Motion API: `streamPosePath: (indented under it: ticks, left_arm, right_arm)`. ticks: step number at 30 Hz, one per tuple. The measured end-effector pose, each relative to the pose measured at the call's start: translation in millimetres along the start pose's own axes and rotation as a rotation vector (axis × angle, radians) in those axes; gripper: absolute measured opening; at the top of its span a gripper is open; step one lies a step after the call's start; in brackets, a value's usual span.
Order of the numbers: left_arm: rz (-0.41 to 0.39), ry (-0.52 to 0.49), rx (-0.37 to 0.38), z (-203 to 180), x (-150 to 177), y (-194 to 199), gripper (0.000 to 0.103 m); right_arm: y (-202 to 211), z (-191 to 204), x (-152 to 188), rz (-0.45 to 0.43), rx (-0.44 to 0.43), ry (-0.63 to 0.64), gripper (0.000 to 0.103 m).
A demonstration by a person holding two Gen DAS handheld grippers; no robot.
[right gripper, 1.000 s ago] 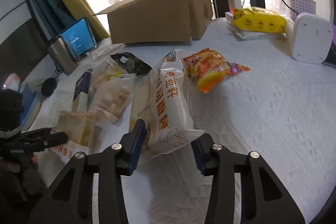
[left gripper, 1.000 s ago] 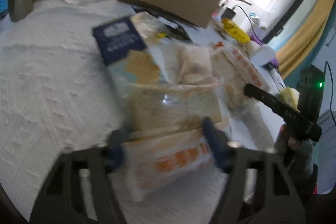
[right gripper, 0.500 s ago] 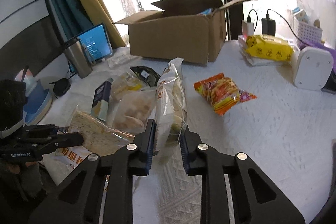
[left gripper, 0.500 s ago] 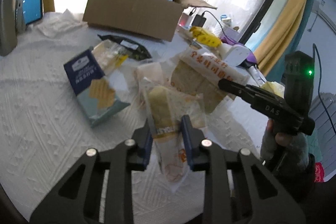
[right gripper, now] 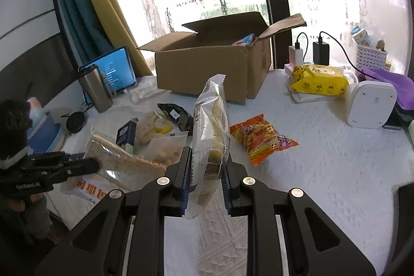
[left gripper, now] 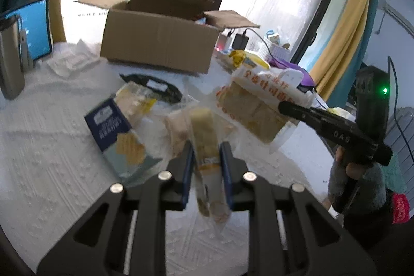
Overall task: Organize snacks
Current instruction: 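Grasp a bagged bread loaf with the left gripper while the right grasps another loaf, then carry both bread loaves into the cardboard box and open both grippers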
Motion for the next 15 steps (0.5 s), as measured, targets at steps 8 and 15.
streamPosePath:
  ticks: [8, 15]
  left_arm:
    - [0.033, -0.041, 0.012, -17, 9, -22, 0.022]
    - [0.056, -0.022, -0.014, -19, 13, -46, 0.028]
  right_arm:
    - [-11, -5, 25, 0.057, 0.028, -0.017, 0.023]
    - [-12, -8, 47, 0.071, 0.023, -0.072, 0.023]
Point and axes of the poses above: each gripper's, at about its wrist camera, not at the fingertips, and y roughly against the way its jaws point, z to its left, x to its underside, the point moved 6 cm from there along -y, roughly the way its jaws point, and after that the axes turned 11 degrees about -z, right-handed, at the moved point
